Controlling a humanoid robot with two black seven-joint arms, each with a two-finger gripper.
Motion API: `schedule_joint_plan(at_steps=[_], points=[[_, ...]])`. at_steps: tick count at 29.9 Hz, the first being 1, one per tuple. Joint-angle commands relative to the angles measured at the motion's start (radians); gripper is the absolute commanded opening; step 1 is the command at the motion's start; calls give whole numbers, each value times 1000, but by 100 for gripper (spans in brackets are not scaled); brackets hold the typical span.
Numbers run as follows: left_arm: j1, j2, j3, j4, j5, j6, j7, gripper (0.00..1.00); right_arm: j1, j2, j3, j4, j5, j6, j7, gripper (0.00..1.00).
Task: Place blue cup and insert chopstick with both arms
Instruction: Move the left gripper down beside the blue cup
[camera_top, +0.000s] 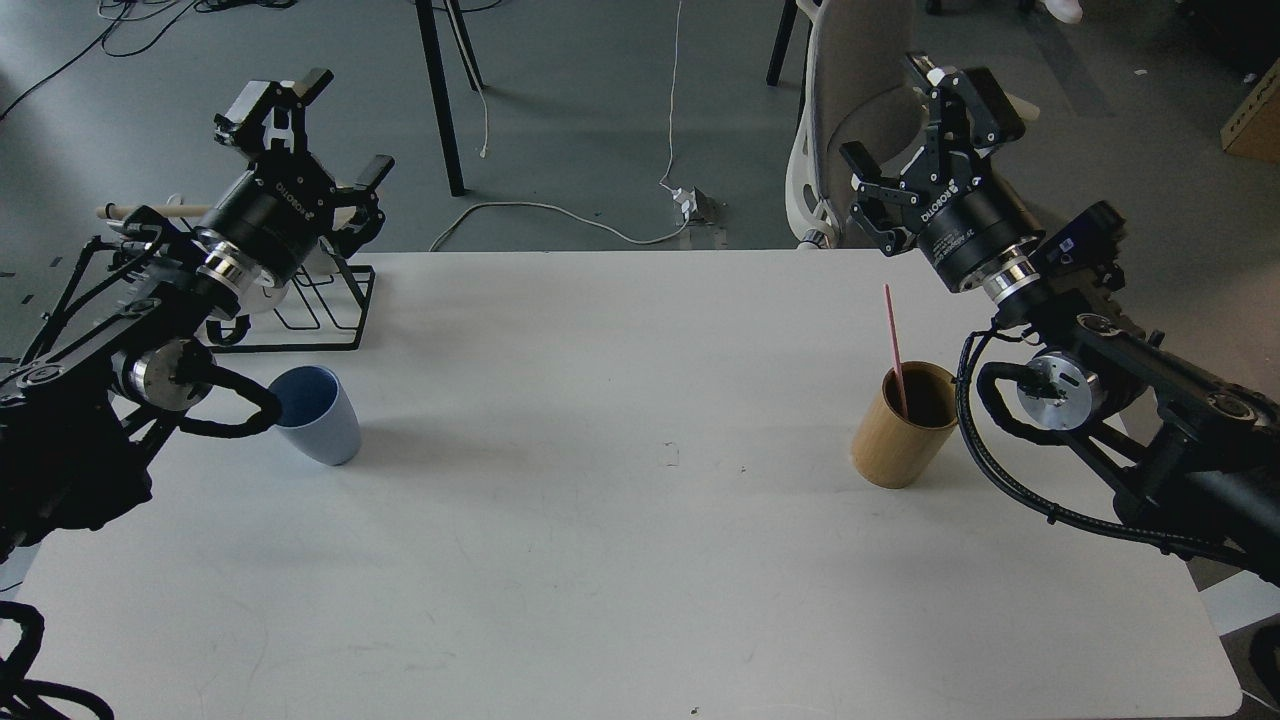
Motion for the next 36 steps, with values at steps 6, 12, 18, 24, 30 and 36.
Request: schedule_joint_plan(at_steps=[6,12,18,24,30,36], points=[[-12,9,-8,1,-8,0,0,99,-2,0,2,0,0,1,0,98],[-15,40,-3,-22,0,0,0,99,0,-5,29,1,0,4,0,98],[-38,294,-5,-270,189,0,0,99,-5,-26,29,-1,0,8,0,98],[-104,535,64,-525,734,0,0,99,-38,-68,29,-1,0,11,0,98],[-187,641,295,-514,1128,0,0,99,-42,-102,29,-1,0,11,0,98],[-185,577,434,-335,1210,87,0,99,-61,-102,29,-7,0,11,0,98]])
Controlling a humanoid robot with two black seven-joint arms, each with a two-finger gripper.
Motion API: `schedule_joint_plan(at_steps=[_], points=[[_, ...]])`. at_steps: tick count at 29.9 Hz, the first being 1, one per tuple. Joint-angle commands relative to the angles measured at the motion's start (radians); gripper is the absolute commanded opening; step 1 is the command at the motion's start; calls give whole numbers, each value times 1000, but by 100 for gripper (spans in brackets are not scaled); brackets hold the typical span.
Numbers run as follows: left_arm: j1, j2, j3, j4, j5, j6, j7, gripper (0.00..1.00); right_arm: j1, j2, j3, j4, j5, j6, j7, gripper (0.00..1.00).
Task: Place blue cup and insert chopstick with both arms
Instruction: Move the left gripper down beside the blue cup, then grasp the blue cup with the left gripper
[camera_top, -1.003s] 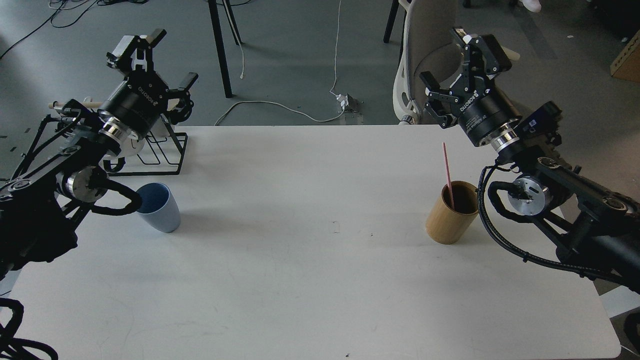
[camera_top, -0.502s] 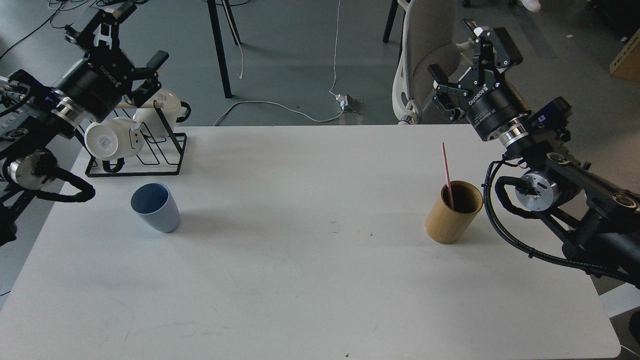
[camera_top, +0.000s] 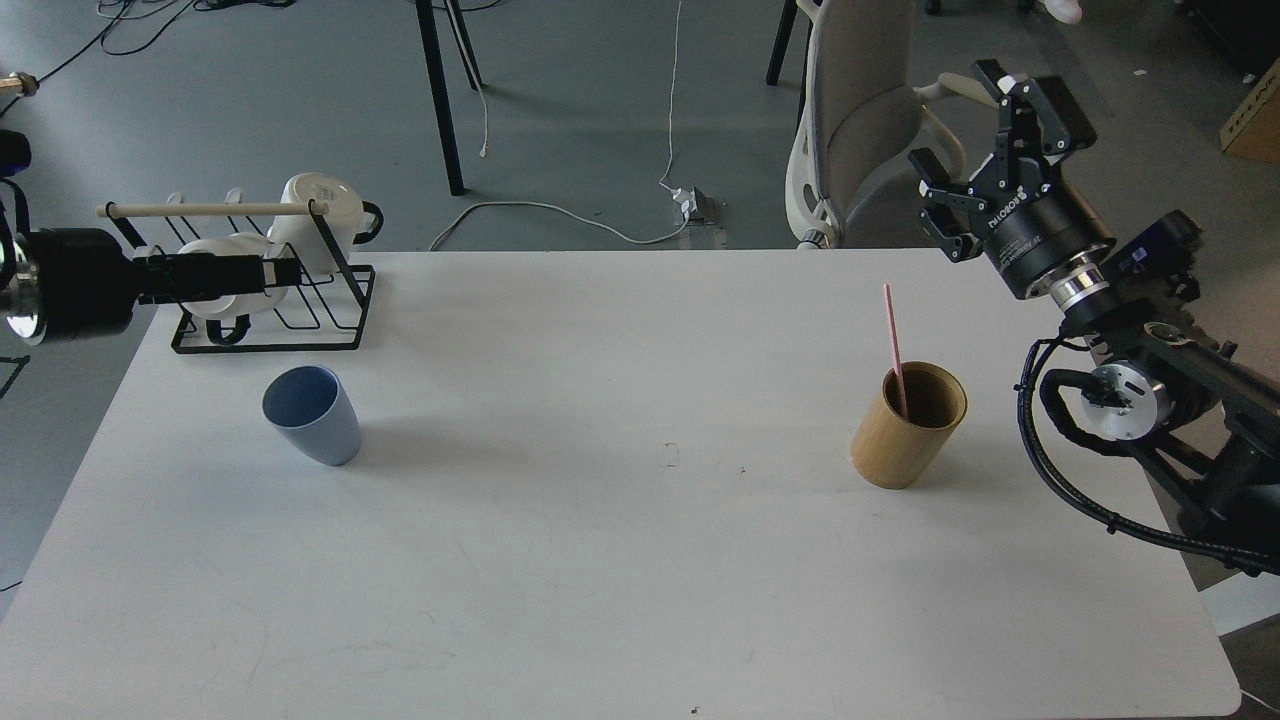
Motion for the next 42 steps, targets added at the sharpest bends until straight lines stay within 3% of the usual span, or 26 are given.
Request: schedule_joint_plan(at_steps=[1,7,13,22,26,28,32,36,40,42], points=[[4,-69,66,123,28,43,0,99,-14,1,-1,-2,0,0,0,98],[28,-216,82,273,76,54,0,99,-33,-2,1,-4,0,0,0,98],[76,-276,80,368,105,55,0,99,-46,-22,1,-4,0,-2,0,98],[117,-298,80,381,121,58,0,98,-60,-30,2,-4,0,-3,0,98],[131,-311,80,384,119,110,0,96,-64,-34,16,-4,0,-5,0,98],[136,-321,82,390,119,138,0,91,-72,-34,21,-4,0,-5,0,98],[141,-331,82,402,121,169,0,72,-86,-37,22,-2,0,-3,0,98],[154,-330,82,402,133,172,0,60,-93,-45,22,-4,0,-3,0,98],[154,-330,82,405,137,173,0,55,-95,-51,22,-4,0,-3,0,98],[153,-330,82,405,137,173,0,45,-99,-51,22,-6,0,-5,0,98]])
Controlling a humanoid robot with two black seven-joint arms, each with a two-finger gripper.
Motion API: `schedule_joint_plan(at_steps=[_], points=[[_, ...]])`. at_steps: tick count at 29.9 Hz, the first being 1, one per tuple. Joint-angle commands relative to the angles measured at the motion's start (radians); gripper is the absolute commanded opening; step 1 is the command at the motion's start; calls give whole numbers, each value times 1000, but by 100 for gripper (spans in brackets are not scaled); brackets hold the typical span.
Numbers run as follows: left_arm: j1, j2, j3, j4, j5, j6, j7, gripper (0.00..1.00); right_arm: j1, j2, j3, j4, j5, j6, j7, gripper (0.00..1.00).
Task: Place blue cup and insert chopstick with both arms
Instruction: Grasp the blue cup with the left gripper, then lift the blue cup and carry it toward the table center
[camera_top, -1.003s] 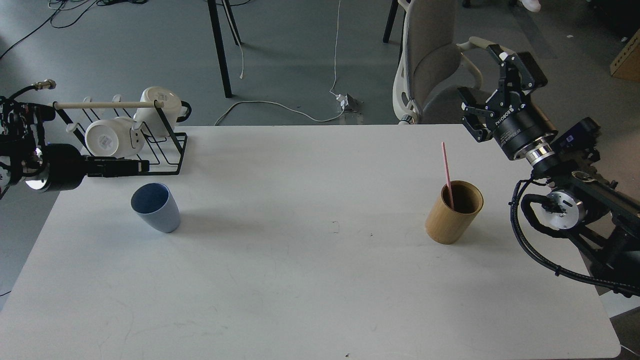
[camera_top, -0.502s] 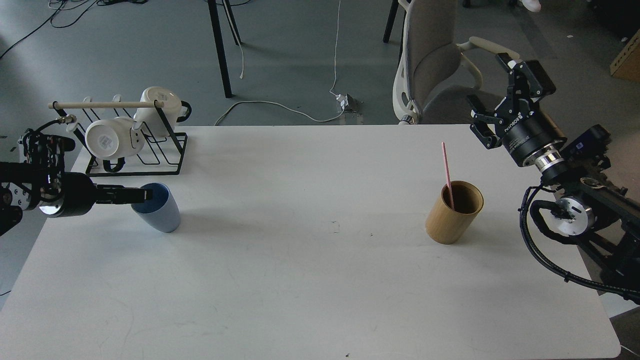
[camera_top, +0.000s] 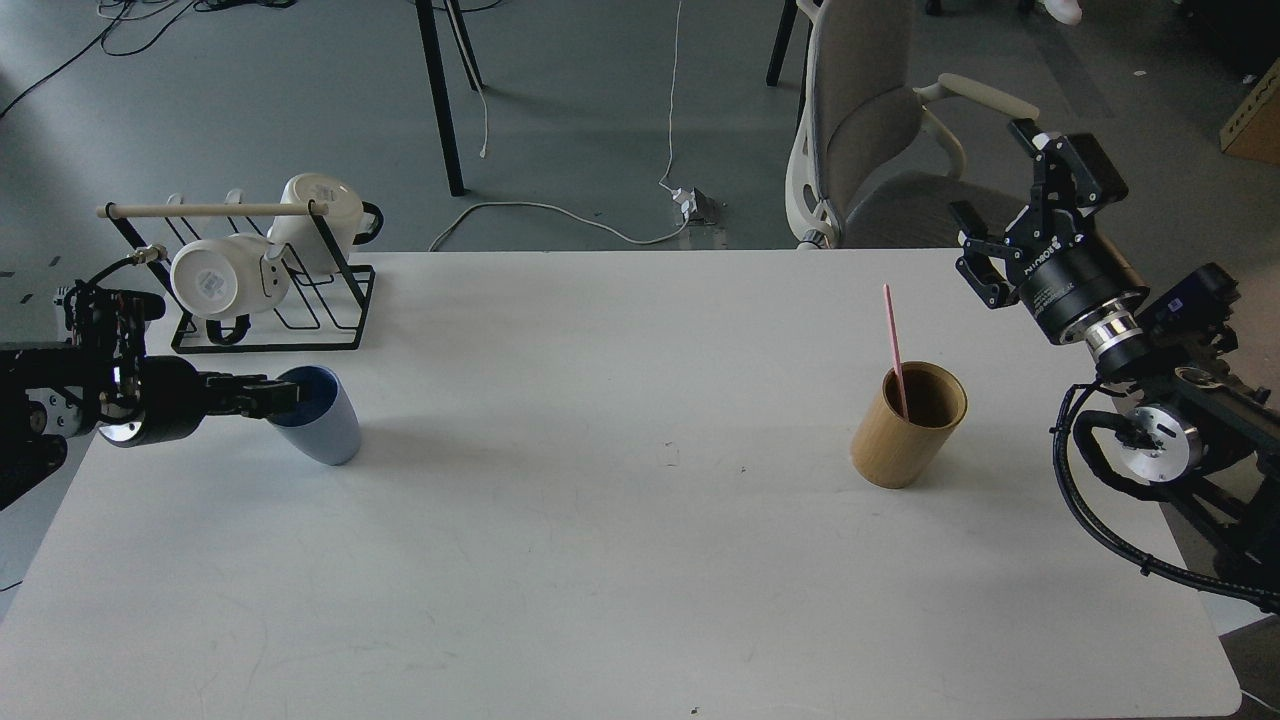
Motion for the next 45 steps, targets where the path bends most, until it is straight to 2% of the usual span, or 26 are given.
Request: schedule_joint_plan(at_steps=[1,4,5,6,9,18,23,26,29,31,37,40,45], points=[[-1,1,0,1,1,0,0,38,-6,-2,0,-2,0,-2,0,98],[0,1,-2,1,-1,8,0,29,-18,-2,0,-8,0,-2,0,98],[0,2,0,1,-1,14,0,22,-21,-2,0,-8,0,0,0,98],[0,2,0,1,1,23,0,10,-23,-4,0,-8,0,0,0,98],[0,2,0,-1,-3,43,0,1,-27,-13,1,-8,0,-2,0,98],[-7,2,-8,-20,-15,46,0,0,-27,-15,46,-21,2,-2,0,98],[-68,16,-69,-183,-59,59,0,0,-26,-15,148,-71,2,0,0,98],[-144,-30,-81,-211,-107,54,0,0,-21,-15,219,-104,3,1,0,98],[-197,-203,-65,-159,-96,59,0,0,-18,-15,276,-115,3,0,0,98],[-248,-319,-28,-78,-76,62,0,0,-18,-16,299,-117,3,0,0,98],[-378,-595,234,171,2,77,0,0,-17,-24,310,-130,3,-2,0,98],[-414,-648,316,188,4,92,0,0,-18,-24,308,-141,3,-2,0,98],[-414,-660,334,193,11,96,0,0,-20,-22,307,-166,3,1,0,98]])
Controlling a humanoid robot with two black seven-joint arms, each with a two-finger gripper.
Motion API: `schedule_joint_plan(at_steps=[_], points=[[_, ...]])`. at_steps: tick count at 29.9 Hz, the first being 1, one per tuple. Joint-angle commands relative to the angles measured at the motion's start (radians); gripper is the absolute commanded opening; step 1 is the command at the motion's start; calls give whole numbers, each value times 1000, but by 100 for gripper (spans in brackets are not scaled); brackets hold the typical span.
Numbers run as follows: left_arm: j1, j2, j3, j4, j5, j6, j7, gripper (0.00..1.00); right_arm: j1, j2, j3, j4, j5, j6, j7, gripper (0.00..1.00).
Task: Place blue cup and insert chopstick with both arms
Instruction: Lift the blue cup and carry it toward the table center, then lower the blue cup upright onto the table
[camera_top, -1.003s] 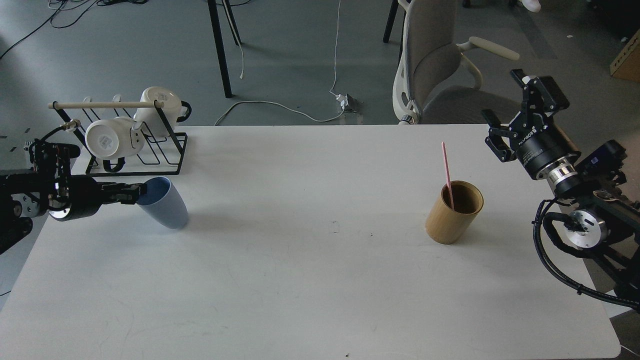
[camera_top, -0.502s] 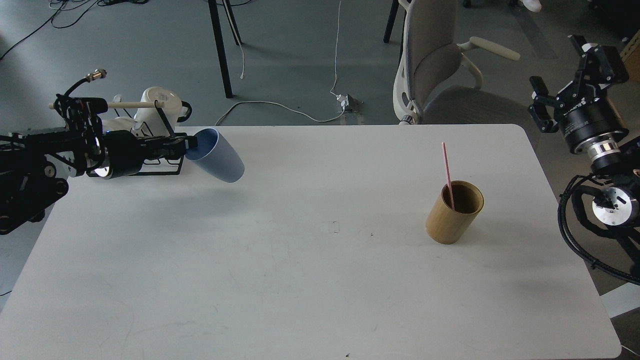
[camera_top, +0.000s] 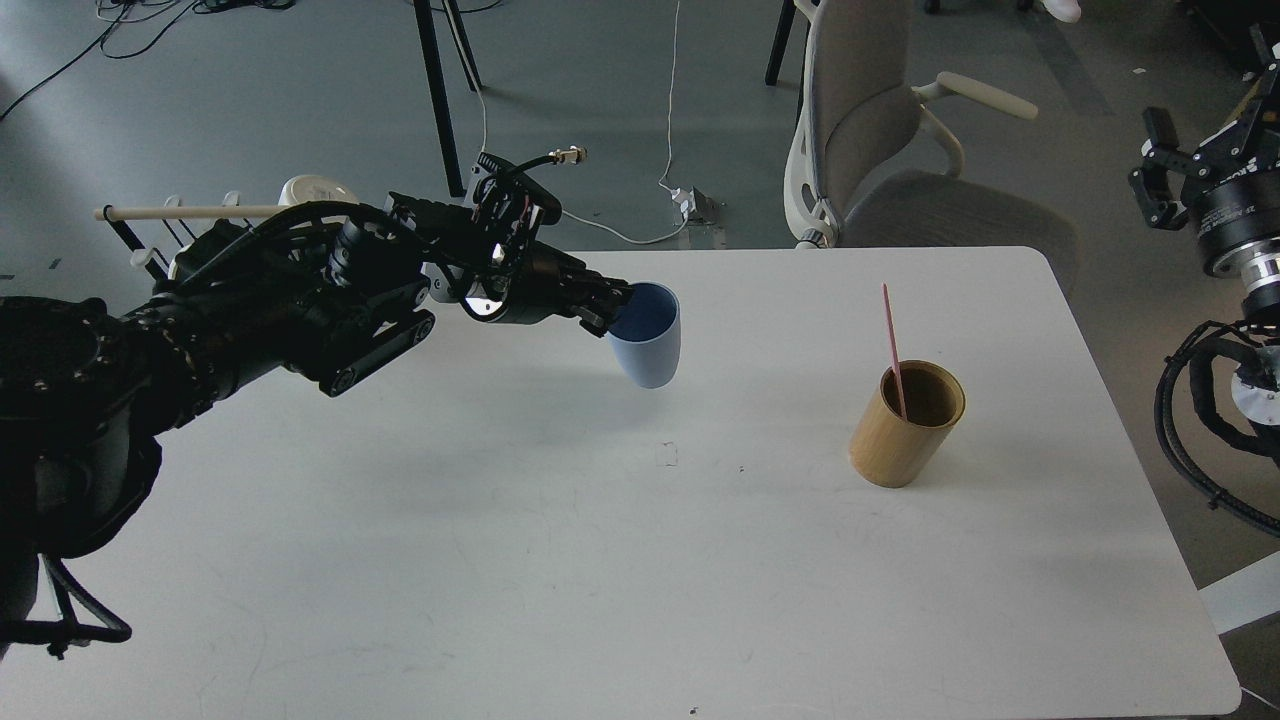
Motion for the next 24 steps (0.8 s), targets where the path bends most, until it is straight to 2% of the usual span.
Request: schedule_joint_plan(at_steps=[1,24], points=[[3,-9,12,2,14,2,0,0,-2,2,-1,-21,0,4,0,98],[107,-15,35,42,14,14,0,3,-7,2,-5,-26,1,6,0,98]])
